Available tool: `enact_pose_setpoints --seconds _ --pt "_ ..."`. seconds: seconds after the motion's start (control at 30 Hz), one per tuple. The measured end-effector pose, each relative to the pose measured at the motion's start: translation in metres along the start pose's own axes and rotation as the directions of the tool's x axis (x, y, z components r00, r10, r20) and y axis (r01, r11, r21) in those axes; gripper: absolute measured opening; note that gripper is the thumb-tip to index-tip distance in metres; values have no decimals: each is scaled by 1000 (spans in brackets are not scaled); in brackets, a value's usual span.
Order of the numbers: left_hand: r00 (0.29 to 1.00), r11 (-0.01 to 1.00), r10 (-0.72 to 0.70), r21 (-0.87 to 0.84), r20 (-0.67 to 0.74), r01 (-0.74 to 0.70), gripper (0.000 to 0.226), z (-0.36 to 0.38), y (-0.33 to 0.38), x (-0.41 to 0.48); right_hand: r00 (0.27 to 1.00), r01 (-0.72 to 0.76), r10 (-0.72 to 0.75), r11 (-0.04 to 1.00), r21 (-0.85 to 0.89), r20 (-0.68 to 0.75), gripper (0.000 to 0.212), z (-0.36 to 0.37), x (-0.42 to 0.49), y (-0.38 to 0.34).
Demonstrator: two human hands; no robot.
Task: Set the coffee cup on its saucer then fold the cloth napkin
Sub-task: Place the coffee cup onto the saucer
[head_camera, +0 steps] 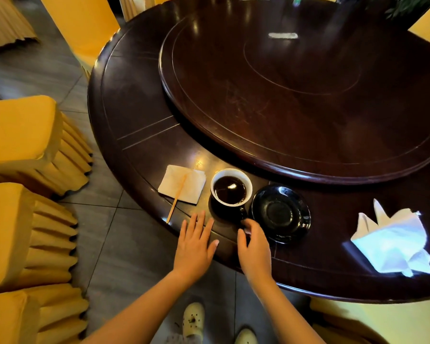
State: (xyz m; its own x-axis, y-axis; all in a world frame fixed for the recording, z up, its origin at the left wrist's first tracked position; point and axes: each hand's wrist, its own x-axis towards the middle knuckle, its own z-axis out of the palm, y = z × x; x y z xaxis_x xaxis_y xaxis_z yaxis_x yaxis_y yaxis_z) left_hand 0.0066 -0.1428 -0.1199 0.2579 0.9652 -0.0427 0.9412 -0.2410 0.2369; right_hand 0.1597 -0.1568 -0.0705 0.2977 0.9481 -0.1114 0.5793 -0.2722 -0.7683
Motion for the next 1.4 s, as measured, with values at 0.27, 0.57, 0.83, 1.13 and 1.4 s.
enact_pose_setpoints --seconds 0.27,0.57,0.83,1.13,1.4 --pt "999 997 -20 71 40 17 61 7 -3 -3 983 -81 119 963 -257 139 37 -13 37 -28" --pt "999 993 -33 115 42 28 65 8 -2 -3 944 -61 133 970 -236 303 28 -20 68 -24" --pt "999 991 -37 128 36 32 65 5 0 -2 946 -140 122 989 39 299 26 -34 57 -6" --pt "998 988 -46 147 31 41 64 4 0 -3 929 63 -62 998 8 364 13 -104 53 14" --pt "998 987 -57 150 33 52 64 4 2 -3 920 138 -105 988 -61 376 14 -156 67 49"
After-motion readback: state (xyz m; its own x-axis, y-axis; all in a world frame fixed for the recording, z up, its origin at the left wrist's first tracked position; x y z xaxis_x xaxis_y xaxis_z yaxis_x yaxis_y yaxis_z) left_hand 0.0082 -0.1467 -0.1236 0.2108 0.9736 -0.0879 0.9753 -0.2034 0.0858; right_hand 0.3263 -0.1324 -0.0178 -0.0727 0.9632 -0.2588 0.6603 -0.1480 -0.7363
